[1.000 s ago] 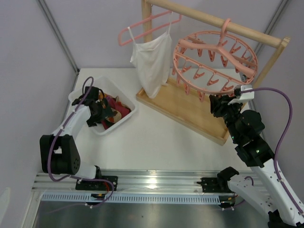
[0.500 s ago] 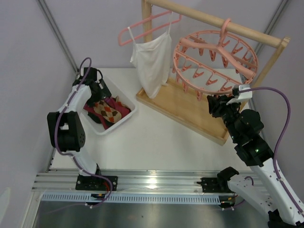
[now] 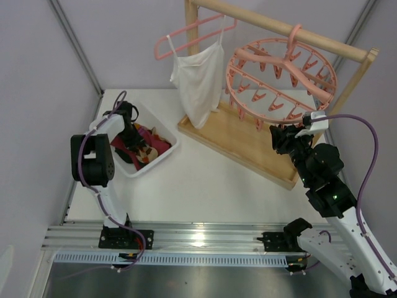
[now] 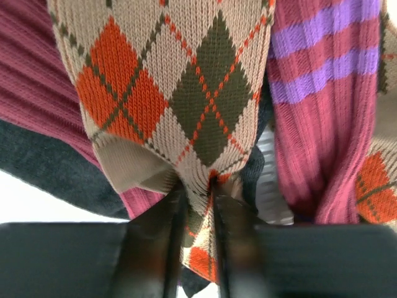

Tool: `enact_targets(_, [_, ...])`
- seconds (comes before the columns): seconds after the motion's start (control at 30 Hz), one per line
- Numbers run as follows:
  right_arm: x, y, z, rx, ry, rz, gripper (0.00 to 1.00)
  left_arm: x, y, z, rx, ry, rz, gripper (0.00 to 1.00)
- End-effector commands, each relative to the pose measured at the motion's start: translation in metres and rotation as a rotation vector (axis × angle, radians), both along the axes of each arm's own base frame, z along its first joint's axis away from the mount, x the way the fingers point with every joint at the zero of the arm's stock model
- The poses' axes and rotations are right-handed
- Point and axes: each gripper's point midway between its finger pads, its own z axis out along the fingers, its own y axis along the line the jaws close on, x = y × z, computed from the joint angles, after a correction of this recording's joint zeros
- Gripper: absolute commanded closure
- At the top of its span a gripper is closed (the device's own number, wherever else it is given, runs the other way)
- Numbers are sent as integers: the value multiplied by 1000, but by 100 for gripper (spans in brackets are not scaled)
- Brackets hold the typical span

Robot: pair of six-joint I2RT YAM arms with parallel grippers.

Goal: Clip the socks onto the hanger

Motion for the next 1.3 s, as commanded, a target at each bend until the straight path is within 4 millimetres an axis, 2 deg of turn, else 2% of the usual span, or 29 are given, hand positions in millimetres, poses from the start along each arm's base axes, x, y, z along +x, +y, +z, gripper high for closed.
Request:
enact_targets(0.0, [-3,1,-7,-17,13,11,100,-21,-13,12,-49,-23,-42,80])
enact_targets(0.07, [-5,1,-6,-11,8,17,100,-29,-19,14,-54,-24,-76,83])
enact_targets(0.17, [-6,2,-5,-2,5,27,100,-60,-37,9,-64,16,-158,89])
enact_targets(0.23, [-7,2,-3,7,0,27,100,-76,-48,12,-69,15,-215,89])
enact_targets(0.3, [-8,2,-3,9,-1,30,100,-98,-53,8,-82,49,-241,87])
enact_targets(0.33, [-8,2,-4,6,1,30,100,-100,-54,17,-82,17,-245,86])
enact_targets(0.37, [-8,2,-4,6,1,30,100,-105,-54,18,-83,11,-246,85])
enact_targets(0.4, [-9,1,-4,7,0,27,100,-107,-49,21,-58,-2,-237,79])
enact_targets(0.47, [-9,1,-5,6,2,29,100,-102,-44,39,-31,-72,-212,66])
enact_targets(0.53, [-10,1,-3,6,-2,32,100,-87,-36,60,15,-137,-167,56])
enact_targets(0.57, [-10,1,-3,8,-2,33,99,-79,-34,72,27,-171,-154,46])
enact_targets(0.63, [-11,2,-2,10,-6,36,99,-62,-28,88,58,-224,-115,39])
enact_targets(0.73, [-12,2,-1,14,-8,42,99,-37,-24,97,65,-251,-84,39])
enact_targets(0.83, [-12,3,-2,13,-5,46,99,-21,-18,84,84,-200,-67,42])
enact_targets(0.87, [-13,3,-2,12,-5,47,99,-10,-16,90,89,-217,-58,45])
enact_targets(0.9, [-13,3,-2,12,-5,47,99,-6,-12,78,93,-179,-43,46])
enact_targets(0.97, [-13,3,-2,11,-5,47,99,3,-9,72,94,-170,-28,48])
enact_targets(1.0, [-13,3,-3,12,-5,49,99,5,-8,60,88,-140,-19,48])
enact_targets(1.13, [-12,4,-5,8,0,50,99,16,-2,46,84,-104,-1,50])
enact_targets(1.27, [-12,6,-6,4,2,58,99,19,2,36,103,-76,4,51])
